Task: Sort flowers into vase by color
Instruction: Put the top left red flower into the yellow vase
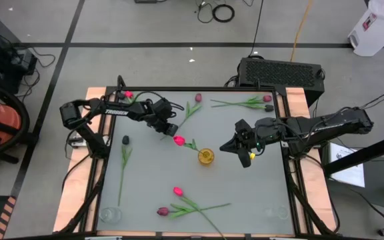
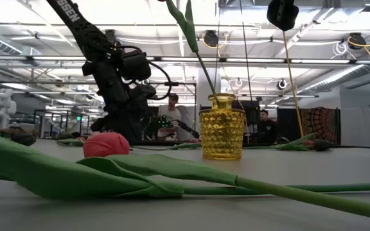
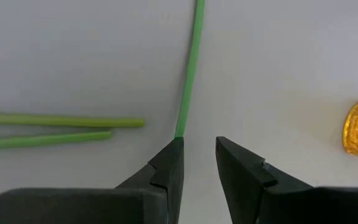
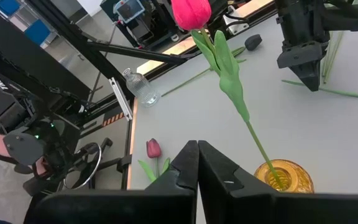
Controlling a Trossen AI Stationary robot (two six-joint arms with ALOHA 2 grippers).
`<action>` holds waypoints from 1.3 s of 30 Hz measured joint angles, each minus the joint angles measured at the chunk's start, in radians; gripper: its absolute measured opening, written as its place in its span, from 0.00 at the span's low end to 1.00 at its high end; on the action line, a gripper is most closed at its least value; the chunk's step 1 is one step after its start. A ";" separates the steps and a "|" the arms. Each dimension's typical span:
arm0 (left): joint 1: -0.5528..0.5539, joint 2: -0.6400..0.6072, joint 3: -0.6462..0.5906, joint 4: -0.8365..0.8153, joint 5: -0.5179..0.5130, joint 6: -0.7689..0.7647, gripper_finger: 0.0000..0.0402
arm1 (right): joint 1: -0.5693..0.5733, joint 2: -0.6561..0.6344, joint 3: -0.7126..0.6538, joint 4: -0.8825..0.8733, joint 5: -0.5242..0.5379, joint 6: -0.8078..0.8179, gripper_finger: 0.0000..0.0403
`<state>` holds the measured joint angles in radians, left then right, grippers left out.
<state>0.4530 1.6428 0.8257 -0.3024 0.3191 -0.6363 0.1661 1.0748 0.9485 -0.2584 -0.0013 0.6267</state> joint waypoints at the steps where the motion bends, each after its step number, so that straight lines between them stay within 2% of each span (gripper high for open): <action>1: 0.003 0.000 0.000 0.001 0.000 0.007 0.25 | 0.000 0.000 0.000 0.000 0.000 0.000 0.00; 25: 0.012 0.000 0.000 -0.008 -0.029 0.127 0.25 | 0.000 0.000 0.000 0.000 0.000 0.001 0.00; 39: -0.028 0.000 0.000 -0.051 -0.036 0.118 0.25 | 0.000 0.000 0.000 0.000 0.000 0.009 0.00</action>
<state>0.4251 1.6428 0.8257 -0.3534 0.2828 -0.5179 0.1663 1.0748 0.9485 -0.2588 -0.0013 0.6361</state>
